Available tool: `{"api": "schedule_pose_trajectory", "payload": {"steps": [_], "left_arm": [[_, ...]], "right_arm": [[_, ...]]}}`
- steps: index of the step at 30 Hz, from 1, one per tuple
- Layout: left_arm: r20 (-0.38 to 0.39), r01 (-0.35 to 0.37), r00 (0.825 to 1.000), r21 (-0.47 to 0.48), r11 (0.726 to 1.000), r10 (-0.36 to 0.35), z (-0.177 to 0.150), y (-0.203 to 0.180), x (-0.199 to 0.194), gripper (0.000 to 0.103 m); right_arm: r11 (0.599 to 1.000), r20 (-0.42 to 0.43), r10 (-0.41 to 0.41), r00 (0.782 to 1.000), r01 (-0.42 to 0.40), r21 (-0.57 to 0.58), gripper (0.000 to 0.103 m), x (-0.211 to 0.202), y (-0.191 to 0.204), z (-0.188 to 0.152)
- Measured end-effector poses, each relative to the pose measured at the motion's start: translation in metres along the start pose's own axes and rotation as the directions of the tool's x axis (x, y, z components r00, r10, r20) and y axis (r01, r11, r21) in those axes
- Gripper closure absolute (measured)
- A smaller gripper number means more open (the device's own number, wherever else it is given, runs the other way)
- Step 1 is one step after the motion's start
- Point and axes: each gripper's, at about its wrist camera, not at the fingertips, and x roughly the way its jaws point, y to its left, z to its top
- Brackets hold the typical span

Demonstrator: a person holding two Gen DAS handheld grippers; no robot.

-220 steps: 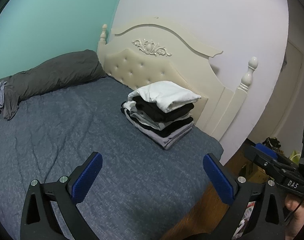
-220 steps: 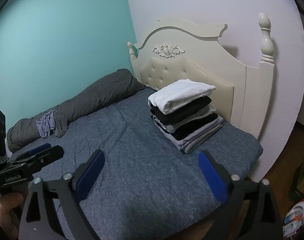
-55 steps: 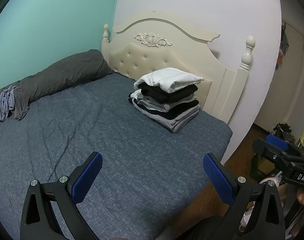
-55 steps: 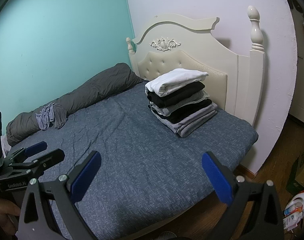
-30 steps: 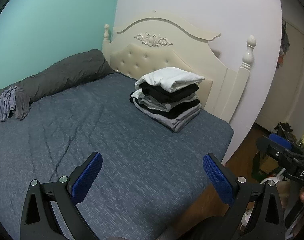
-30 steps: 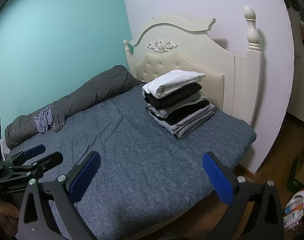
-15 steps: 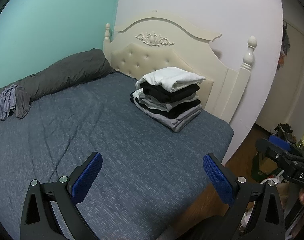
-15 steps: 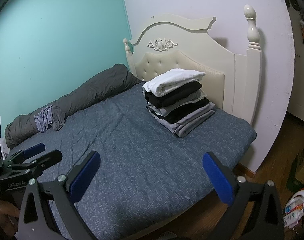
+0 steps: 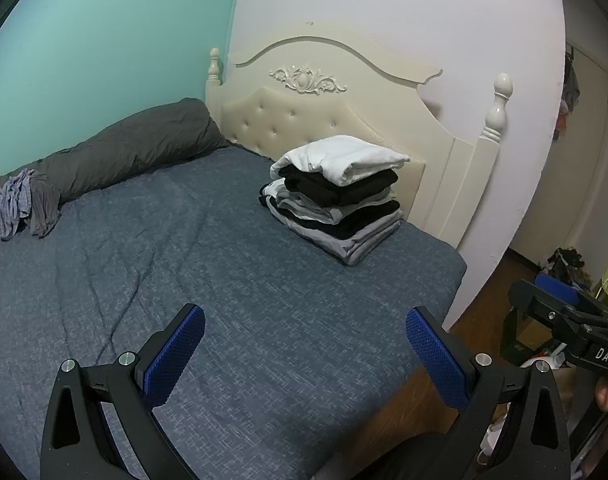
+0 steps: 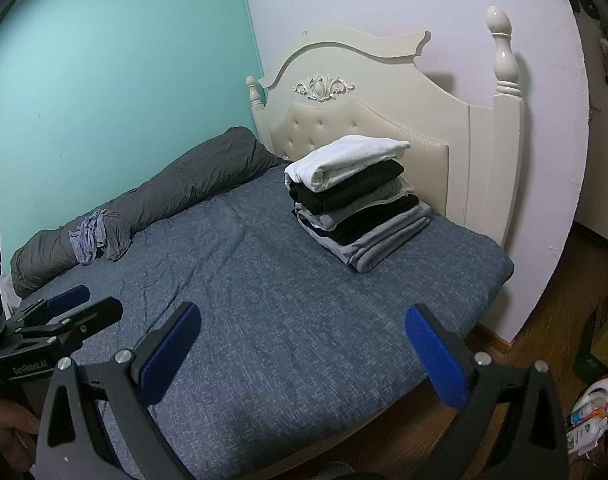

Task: Fold clothes

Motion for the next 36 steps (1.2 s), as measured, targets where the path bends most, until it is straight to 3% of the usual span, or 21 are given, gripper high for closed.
{"api": "schedule_pose_trajectory", "payload": {"steps": [36], "left_arm": [[0.004, -0.017, 1.000, -0.009, 1.000, 0.017, 0.0000, 0.0002, 0.0013, 0.000]], "right_arm": [[1.000, -0.003, 0.004, 1.000, -0.004, 0.012, 0.000, -0.0021, -0.0004, -0.0001]]}}
